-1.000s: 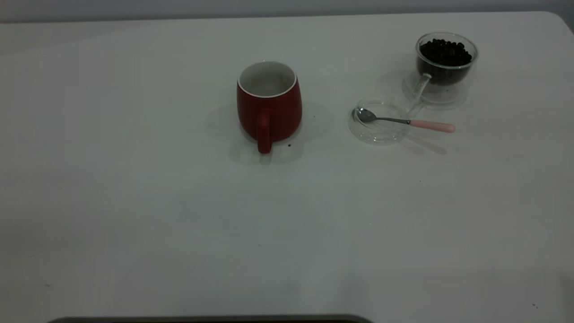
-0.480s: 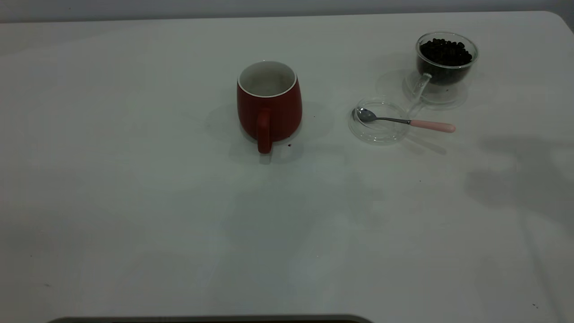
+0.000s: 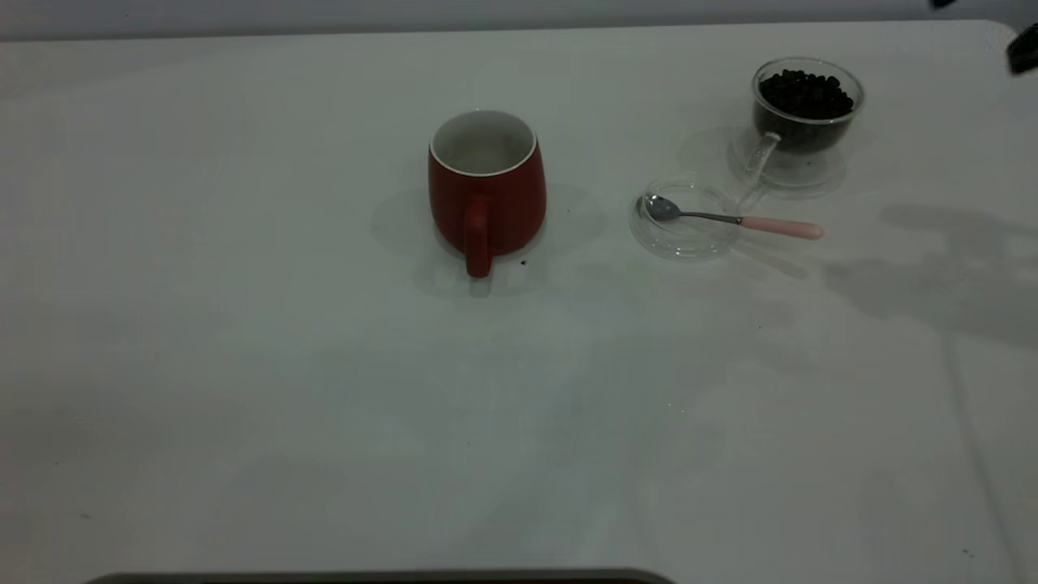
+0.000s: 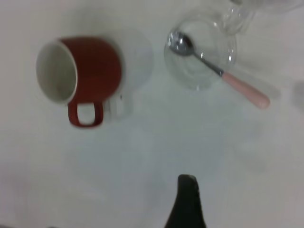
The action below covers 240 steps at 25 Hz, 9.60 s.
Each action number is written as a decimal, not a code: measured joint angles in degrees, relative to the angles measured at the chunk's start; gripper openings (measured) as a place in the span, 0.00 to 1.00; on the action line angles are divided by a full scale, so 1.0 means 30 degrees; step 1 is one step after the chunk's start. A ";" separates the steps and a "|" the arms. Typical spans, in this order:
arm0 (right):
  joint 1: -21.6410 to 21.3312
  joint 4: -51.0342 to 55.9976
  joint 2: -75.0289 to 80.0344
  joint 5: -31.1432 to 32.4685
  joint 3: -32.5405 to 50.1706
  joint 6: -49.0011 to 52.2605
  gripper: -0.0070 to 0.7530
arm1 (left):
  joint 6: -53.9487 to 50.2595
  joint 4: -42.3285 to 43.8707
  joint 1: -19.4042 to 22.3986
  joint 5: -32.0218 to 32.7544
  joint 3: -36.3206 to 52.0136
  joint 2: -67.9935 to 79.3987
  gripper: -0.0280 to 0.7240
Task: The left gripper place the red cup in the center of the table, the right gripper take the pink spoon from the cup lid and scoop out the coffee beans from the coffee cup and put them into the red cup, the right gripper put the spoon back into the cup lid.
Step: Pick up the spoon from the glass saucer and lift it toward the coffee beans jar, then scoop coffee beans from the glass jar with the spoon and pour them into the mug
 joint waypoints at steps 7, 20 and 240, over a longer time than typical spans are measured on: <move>0.0000 0.7367 0.1424 -0.3279 0.3372 -0.5598 0.91 | 0.0000 0.0000 0.0000 0.0000 0.0000 0.0000 0.79; 0.0000 1.7879 0.7568 -0.2364 0.4050 -1.4707 0.91 | 0.0040 0.0000 0.0000 0.0000 0.0000 0.0000 0.79; 0.3882 1.7747 0.9793 0.6861 -0.0901 -1.5104 0.16 | 0.0031 0.0000 0.0000 0.0000 0.0000 0.0000 0.79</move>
